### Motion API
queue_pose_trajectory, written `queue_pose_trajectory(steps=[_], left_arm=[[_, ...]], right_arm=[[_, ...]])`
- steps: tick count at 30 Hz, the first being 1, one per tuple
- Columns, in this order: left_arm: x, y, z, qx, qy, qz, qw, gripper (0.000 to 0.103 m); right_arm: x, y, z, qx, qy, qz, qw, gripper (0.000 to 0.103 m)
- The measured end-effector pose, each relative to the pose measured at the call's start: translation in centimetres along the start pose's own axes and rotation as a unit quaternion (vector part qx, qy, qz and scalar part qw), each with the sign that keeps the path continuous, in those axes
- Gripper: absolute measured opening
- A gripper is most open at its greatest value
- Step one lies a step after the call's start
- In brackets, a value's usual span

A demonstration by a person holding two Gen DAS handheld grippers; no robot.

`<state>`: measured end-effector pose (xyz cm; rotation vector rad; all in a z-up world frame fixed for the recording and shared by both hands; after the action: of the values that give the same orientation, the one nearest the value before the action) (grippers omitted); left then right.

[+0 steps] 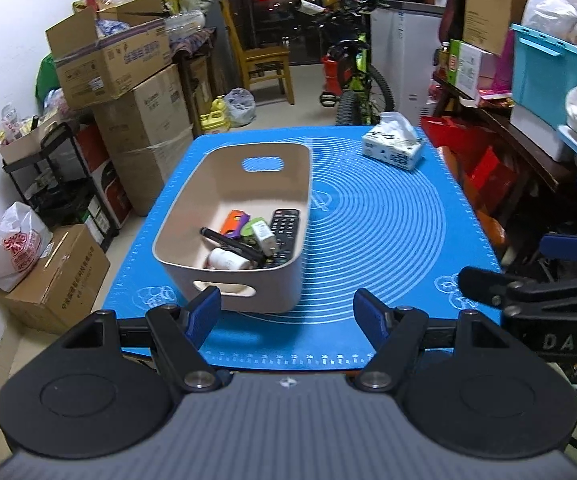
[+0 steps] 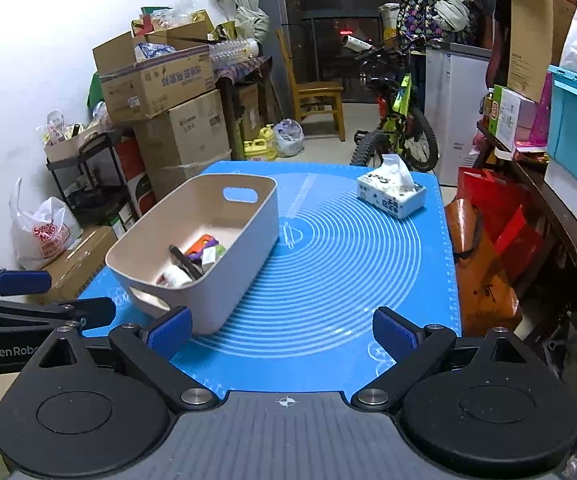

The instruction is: Organize rigid objects

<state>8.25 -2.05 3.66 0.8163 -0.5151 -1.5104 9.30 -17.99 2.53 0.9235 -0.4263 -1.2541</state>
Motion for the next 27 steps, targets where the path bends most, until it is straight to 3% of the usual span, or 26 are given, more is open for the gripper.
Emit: queue_pose_trajectory(steps=[27], left_arm=[[1.6, -1.8, -1.0, -0.021, -0.008, -0.011, 0.9997, 0.074]], right_arm=[[2.3, -2.7, 1.5, -0.012, -0.012, -0.03, 0.999, 0.097]])
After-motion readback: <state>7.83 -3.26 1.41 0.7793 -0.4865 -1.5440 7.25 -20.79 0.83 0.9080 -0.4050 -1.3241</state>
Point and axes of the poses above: each gripper's, at about its wrist camera, not at the fingertips, and z roughly against the way its jaws point, x to its right, y to its top, the point moved 10 cm from there along -z, roughly the way its jaws point, and after that the axes turned 6 degrees about y, right-handed, at the moved point
